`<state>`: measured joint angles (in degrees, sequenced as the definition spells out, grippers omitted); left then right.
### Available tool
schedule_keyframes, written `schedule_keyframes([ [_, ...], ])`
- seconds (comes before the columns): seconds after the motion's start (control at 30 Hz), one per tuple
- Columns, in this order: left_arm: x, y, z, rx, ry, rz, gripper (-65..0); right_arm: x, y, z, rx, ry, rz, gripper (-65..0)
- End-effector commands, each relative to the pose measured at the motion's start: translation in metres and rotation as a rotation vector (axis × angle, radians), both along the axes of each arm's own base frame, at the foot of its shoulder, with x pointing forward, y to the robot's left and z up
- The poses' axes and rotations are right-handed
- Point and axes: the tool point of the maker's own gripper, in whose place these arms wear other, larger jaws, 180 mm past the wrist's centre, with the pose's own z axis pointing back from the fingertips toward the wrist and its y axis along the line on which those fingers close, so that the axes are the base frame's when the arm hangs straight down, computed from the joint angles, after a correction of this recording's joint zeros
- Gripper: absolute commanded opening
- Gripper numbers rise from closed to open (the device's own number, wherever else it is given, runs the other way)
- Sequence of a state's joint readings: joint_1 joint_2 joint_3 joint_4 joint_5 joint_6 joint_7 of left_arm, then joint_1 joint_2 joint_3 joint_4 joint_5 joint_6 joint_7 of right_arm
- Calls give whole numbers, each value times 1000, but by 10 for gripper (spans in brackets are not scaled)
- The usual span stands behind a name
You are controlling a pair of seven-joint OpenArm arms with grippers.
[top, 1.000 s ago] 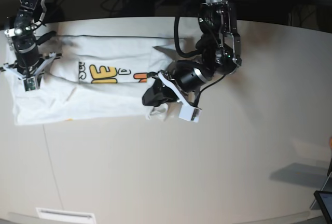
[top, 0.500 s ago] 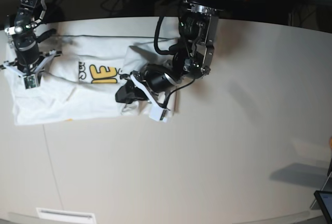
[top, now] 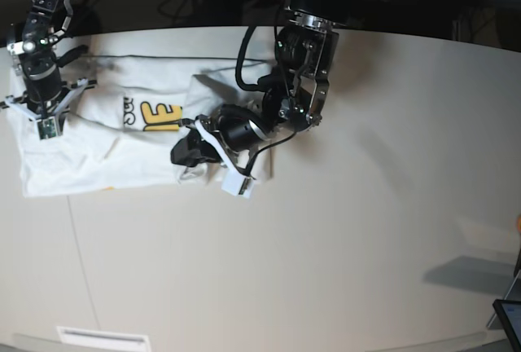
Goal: Fold the T-shirt properly
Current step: 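Lift the grasped end with the left gripper and fold it toward the right gripper, then lay the folded end on the shirt and open the left gripper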
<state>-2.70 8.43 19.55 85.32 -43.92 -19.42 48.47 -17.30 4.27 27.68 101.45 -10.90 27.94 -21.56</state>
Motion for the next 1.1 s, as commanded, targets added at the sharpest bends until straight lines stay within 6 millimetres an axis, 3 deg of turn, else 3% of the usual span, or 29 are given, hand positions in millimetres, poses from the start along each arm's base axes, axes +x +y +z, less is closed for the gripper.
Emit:
schedule_keyframes([
  [0.0, 9, -4, 18, -44, -42, 8, -650, 6, -4, 12, -14, -45, 3, -641],
  [0.1, 8, -5, 18, -45, -43, 6, -647, 5, -4, 11, -14, -41, 3, -641],
  [0.17, 7, -5, 18, -45, -43, 4, -574, 5, -4, 11, -14, -41, 3, -641],
  [0.3, 3, -10, 21, -49, -59, -27, -363, 4, -4, 11, -13, -40, 3, -641],
  [0.37, -8, -28, 30, -60, -112, -117, -324, 4, -3, 10, -12, -40, 2, -641],
  [0.5, -36, -66, 52, -86, -245, -328, -324, 4, -3, 10, -12, -40, 2, -641],
  [0.6, -39, -76, 64, -87, -293, -382, -324, 4, -3, 10, -11, -38, 4, -641],
  [0.73, -33, -74, 87, -96, -368, -371, -324, 4, -3, 10, -11, -38, 4, -641],
  [0.87, -29, -48, 113, -42, -501, -357, -339, 4, -1, 10, -10, -36, 10, -641],
  [0.97, -14, -21, 112, 123, -550, -269, -489, 4, -1, 10, -9, -36, 11, -641],
  [1.03, -5, -2, 94, 258, -544, -216, -642, 4, -1, 9, -9, -34, 11, -641],
  [1.07, -3, 9, 81, 319, -528, -193, -650, 2, -1, 8, -9, -29, 12, -641],
])
